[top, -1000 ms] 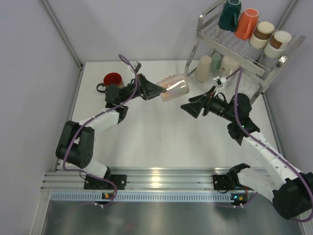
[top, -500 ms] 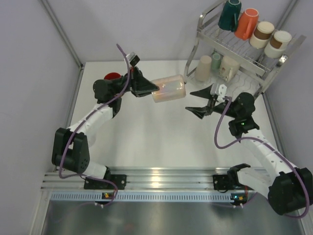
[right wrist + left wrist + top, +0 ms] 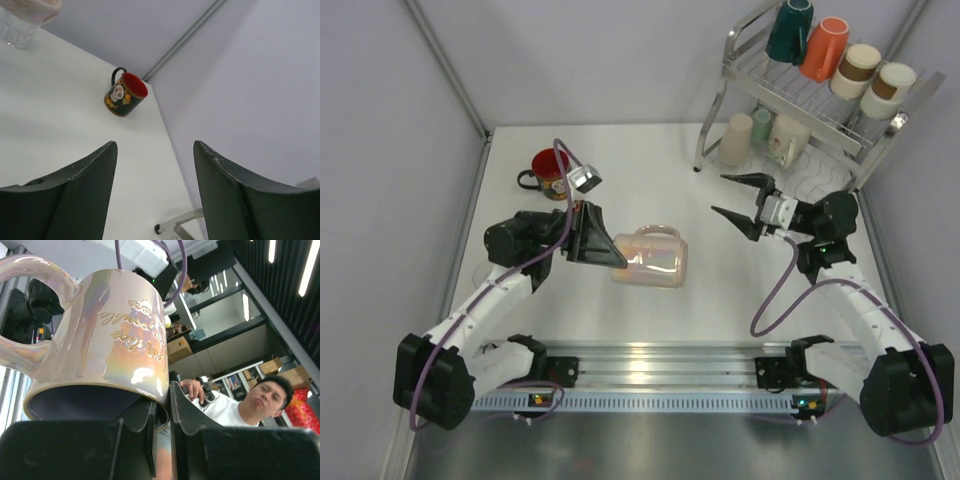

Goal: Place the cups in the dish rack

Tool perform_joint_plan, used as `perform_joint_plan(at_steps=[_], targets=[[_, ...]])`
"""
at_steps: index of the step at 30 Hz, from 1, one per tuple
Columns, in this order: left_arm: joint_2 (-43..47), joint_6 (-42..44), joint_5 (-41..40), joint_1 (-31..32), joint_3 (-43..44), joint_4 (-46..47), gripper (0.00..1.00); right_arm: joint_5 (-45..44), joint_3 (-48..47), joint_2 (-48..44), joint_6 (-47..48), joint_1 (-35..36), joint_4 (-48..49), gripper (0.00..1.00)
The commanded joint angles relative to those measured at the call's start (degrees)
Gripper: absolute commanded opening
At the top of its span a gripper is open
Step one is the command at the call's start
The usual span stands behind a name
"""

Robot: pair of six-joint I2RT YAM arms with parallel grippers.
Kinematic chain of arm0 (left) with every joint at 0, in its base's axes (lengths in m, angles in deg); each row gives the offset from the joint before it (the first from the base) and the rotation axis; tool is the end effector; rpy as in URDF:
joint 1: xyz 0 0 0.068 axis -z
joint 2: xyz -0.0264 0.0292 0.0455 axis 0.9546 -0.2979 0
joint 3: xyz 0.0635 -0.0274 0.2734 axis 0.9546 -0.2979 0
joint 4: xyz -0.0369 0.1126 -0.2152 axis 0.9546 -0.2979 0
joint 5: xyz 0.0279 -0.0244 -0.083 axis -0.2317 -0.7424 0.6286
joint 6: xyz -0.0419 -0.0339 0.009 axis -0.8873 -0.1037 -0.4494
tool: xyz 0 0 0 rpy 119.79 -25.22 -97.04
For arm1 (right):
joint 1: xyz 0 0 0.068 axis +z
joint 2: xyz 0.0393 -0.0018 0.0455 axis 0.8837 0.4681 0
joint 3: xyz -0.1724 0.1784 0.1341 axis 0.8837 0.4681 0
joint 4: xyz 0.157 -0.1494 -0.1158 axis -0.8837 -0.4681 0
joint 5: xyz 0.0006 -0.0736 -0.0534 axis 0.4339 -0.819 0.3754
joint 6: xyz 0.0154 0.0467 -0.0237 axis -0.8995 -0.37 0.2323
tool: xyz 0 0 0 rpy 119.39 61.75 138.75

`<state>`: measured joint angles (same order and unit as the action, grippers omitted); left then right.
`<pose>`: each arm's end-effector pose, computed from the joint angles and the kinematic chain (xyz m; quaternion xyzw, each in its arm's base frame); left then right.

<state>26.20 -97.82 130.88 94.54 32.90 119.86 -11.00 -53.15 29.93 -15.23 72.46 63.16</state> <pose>0.1539 -0.1002 0.3913 0.2081 0.6043 -0.7647 0.0820 0.1908 0.0685 0.3517 -0.5684 0.3300 0.2096 0.7240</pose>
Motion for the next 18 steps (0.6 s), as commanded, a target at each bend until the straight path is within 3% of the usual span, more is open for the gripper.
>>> perform_joint_plan(at_steps=[1,2,4,5,6,8,9,13,18], targets=[[6.37,2.35,-0.52,-0.16,-0.36,10.32,0.0,5.38,-1.62,-0.4,1.86,0.61,14.4,0.63],[8.3,3.48,-0.25,-0.16,-0.89,10.23,0.0,5.21,-1.19,-0.14,1.32,2.44,17.57,0.63],[10.07,5.07,1.06,0.1,-1.07,10.23,0.0,3.81,-1.62,-0.48,4.37,4.91,14.55,0.62],[11.55,6.47,1.68,0.28,-0.72,10.23,0.0,3.28,-2.4,-1.18,11.62,7.79,11.04,0.62],[12.18,7.09,2.12,0.54,-0.54,10.15,0.0,2.49,-3.11,-2.15,16.82,9.3,-1.87,0.62],[13.67,8.41,2.56,0.98,-0.54,10.15,0.0,-2.59,-5.91,-4.52,32.77,14.81,-16.34,0.62],[14.11,8.59,2.74,1.42,-0.8,10.15,0.0,-4.61,-6.19,-4.97,35.57,16.85,-21.72,0.63],[15.43,9.65,3.79,2.3,-2.82,10.23,0.0,-12.34,-3.65,-5.59,36.48,25.12,-13.64,0.64],[15.61,10.17,4.94,4.76,-3.09,10.23,0.0,-18.69,-6.45,-3.31,44.9,32.68,-17.81,0.61]])
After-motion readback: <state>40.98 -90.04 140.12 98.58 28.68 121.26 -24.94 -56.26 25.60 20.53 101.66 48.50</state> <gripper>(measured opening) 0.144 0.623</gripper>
